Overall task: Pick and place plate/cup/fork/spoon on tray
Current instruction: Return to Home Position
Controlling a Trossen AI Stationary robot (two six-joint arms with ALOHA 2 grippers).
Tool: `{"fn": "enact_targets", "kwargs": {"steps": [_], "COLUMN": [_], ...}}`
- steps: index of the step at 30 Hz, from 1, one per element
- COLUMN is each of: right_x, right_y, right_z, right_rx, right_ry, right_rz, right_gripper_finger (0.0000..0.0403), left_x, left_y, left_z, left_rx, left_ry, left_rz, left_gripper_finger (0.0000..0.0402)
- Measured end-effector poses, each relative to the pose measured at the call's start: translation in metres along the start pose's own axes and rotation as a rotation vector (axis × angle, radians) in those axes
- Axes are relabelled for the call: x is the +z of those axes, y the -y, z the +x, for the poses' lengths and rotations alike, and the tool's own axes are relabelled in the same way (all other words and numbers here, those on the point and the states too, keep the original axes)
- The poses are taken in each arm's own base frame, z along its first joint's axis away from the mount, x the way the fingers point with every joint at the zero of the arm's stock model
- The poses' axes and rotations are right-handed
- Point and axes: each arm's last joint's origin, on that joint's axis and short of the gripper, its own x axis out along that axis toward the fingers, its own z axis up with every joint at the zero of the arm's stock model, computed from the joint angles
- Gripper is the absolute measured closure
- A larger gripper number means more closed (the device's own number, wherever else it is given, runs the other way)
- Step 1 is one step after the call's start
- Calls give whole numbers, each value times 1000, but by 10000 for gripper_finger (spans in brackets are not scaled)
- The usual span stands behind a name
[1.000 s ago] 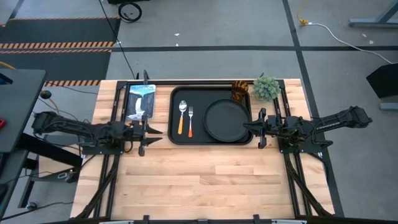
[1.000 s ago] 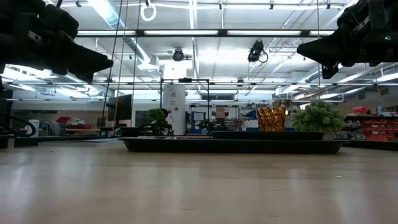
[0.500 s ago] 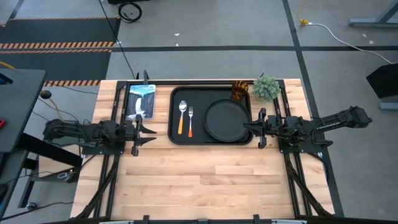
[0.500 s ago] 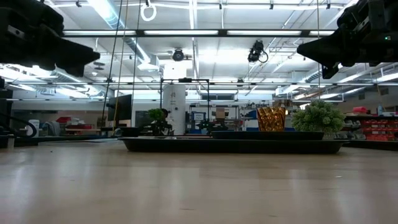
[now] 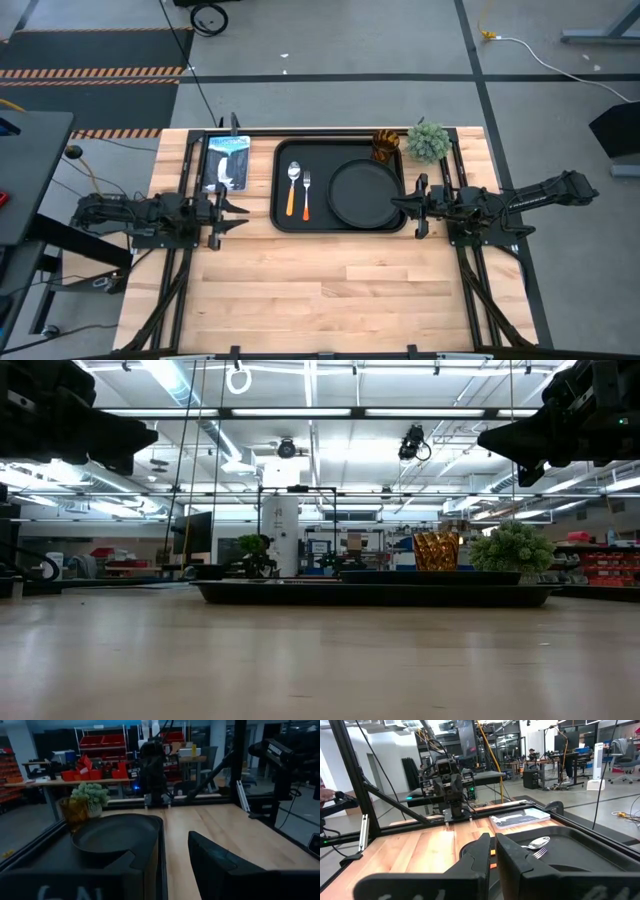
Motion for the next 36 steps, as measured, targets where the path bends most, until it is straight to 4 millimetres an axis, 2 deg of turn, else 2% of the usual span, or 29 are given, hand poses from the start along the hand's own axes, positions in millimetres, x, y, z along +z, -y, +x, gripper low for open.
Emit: {"fn": "enact_targets", "kwargs": {"steps": [8,36], "right_x": [0,0], "right_y": [0,0], "right_z": [0,0], "right_rx": [0,0], "right_ry": [-1,0], "right_rz": [0,0], "right_gripper_finger": [369,369], "left_x": [8,8], "left_y": [-1,-1], "left_z": [0,0], "left_rx": [12,11], "left_ry": [82,88], "left_rz": [2,1], "left_gripper_finger": [285,285]}}
